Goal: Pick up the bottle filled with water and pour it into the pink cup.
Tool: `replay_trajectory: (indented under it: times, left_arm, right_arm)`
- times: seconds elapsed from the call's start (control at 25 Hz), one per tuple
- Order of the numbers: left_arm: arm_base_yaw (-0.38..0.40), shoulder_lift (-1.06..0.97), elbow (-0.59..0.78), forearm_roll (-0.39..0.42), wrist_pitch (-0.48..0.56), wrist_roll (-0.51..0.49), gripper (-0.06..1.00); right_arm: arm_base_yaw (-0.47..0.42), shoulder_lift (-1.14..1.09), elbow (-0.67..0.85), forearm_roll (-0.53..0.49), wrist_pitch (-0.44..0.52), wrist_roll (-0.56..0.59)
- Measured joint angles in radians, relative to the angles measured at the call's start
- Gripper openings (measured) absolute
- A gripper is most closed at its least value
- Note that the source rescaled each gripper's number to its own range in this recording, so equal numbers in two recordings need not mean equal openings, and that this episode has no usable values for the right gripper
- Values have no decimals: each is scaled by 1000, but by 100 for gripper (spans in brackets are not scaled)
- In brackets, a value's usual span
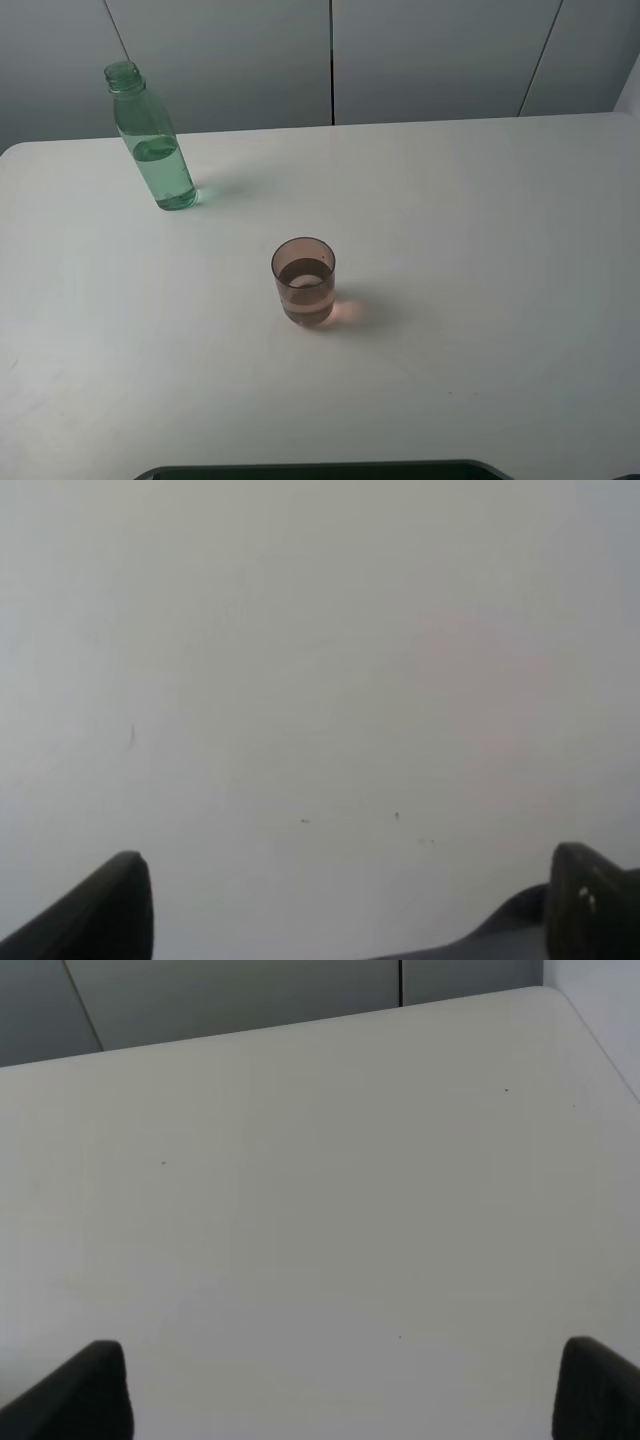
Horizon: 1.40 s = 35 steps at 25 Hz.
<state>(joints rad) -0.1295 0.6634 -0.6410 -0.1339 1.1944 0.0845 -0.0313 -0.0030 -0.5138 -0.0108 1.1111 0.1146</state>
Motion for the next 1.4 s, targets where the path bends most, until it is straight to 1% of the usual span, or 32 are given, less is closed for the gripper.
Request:
replay_trajectory:
  times: [0.2, 0.28, 0.4, 0.88, 1.4]
  left_arm:
    - [0, -129, 103, 0, -69, 38, 100]
    - [0, -184, 119, -5, -89, 44, 100]
    - [0, -264, 122, -7, -103, 48, 100]
    - [0, -636, 123, -9, -105, 53, 100]
    - [0, -663, 123, 2, -105, 51, 100]
  right_arm:
    - [0, 0, 0, 0, 0, 0]
    - [0, 0, 0, 0, 0, 0]
    - [0, 0, 0, 0, 0, 0]
    - [0, 0, 0, 0, 0, 0]
    - [0, 0, 0, 0, 0, 0]
